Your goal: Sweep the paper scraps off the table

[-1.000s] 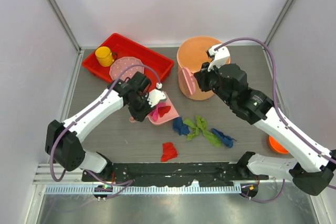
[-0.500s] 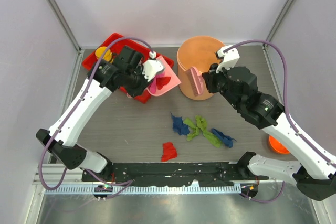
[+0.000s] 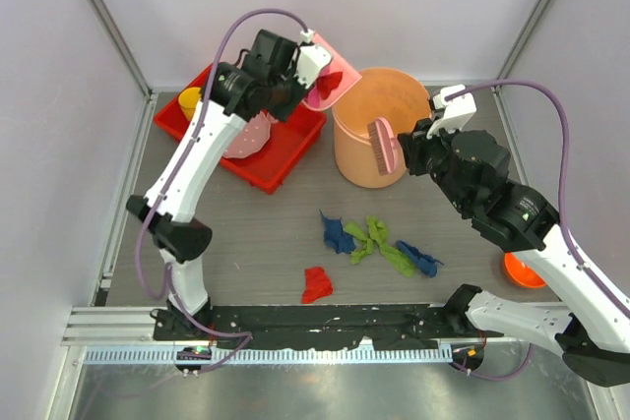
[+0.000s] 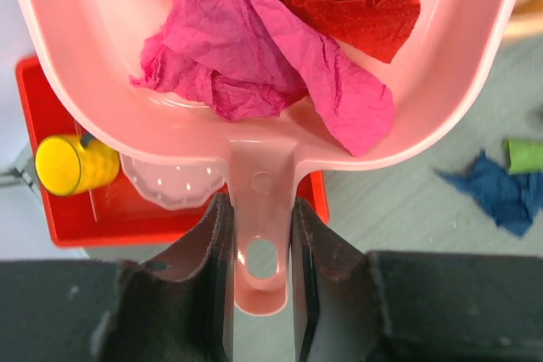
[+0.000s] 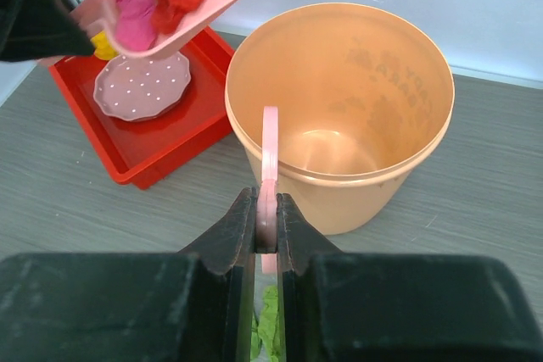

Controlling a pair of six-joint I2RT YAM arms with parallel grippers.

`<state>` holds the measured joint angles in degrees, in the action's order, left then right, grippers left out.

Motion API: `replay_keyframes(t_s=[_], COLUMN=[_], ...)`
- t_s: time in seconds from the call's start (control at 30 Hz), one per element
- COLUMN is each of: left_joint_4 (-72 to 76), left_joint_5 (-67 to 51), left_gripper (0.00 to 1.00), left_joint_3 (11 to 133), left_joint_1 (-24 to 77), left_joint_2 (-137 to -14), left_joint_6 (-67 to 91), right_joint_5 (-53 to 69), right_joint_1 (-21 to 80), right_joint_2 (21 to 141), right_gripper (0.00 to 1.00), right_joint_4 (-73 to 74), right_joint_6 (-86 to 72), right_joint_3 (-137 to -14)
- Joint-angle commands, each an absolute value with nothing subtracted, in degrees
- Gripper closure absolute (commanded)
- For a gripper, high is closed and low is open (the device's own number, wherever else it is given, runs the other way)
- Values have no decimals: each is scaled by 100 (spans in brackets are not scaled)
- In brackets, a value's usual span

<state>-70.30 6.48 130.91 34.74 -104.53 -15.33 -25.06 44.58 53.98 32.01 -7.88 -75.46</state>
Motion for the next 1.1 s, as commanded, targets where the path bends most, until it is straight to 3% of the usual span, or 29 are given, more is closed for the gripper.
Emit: replay_keyframes(t_s=[0.0, 0.43, 1.07], left_joint_4=[-6716, -4563, -923], left_joint_5=[834, 3856, 5177], left_gripper=[100, 100, 100], left_joint_3=[14053, 13826, 11461], left_joint_1=[3541, 4667, 4992], left_joint_2=[-11012, -11645, -11074], left_joint_6=[-1336, -3637, -6425], right_joint_5=[-2760, -2619, -2198], right_joint_1=[4482, 4474, 4474], right_joint_2=[5282, 5352, 5247], right_gripper=[99, 99, 99], right_joint_4=[3111, 3041, 3076], right_joint_6=[-729, -668, -624], right_joint_3=[-7638, -7638, -7603])
